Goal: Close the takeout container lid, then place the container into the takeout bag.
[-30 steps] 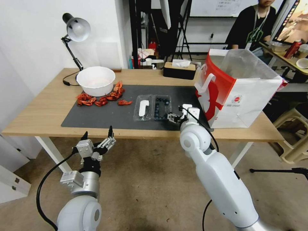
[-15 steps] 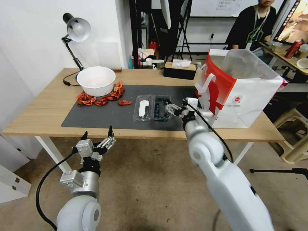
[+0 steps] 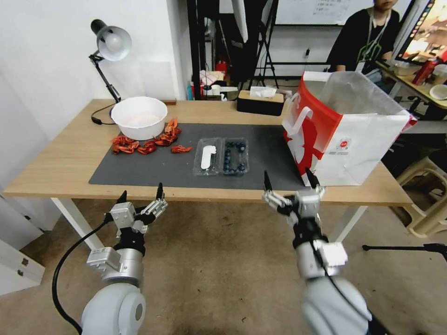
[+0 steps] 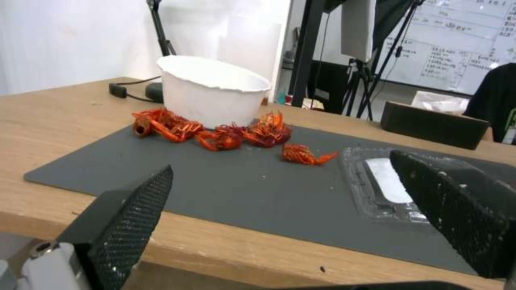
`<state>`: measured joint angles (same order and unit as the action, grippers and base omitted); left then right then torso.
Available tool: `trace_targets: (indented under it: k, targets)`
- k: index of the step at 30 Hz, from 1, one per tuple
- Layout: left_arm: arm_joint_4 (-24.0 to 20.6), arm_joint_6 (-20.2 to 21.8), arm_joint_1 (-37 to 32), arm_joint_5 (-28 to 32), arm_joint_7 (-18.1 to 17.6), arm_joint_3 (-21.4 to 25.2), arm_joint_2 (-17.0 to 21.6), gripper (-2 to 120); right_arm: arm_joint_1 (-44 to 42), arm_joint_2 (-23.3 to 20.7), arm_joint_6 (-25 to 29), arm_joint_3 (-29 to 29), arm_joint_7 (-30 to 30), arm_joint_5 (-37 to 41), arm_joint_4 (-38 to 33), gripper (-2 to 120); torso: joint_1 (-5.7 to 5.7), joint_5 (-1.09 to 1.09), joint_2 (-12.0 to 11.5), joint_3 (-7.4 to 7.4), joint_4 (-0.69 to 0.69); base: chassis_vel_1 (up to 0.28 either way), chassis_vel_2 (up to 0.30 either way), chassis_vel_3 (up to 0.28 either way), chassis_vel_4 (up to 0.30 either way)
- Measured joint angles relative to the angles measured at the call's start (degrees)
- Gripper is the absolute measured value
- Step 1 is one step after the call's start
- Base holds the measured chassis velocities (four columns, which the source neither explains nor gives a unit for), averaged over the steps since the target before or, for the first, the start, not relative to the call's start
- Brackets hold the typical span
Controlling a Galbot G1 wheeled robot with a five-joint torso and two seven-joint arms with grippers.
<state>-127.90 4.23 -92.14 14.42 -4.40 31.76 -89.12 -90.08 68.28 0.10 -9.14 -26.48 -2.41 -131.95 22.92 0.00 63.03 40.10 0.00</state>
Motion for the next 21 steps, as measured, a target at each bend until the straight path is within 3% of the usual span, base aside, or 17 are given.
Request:
trace_targets:
  k: [7, 16, 21]
  targets:
    - [0.1, -0.6, -0.4, 0.1, -0.1, -0.2, 0.9, 100, -4.9, 1.7, 3.8, 0.8, -1.6, -3.1, 2.6, 100, 0.00, -0.01, 0.0, 0.00, 0.00, 0.000, 0.000, 0.000, 0.000]
    - [0.9, -2.9, -0.5, 0.7, -0.2, -1.1, 2.6, 100, -5.1, 2.4, 3.9, 1.2, -1.9, -2.5, 3.8, 100, 0.00, -0.01, 0.0, 0.00, 0.01, 0.000, 0.000, 0.000, 0.000]
    - [2.4, -6.7, 0.4, 5.1, -1.2, -4.5, 7.6, 100, -4.6, 2.5, 4.2, 1.1, -1.9, -2.0, 4.8, 100, 0.00, -0.01, 0.0, 0.00, 0.01, 0.000, 0.000, 0.000, 0.000]
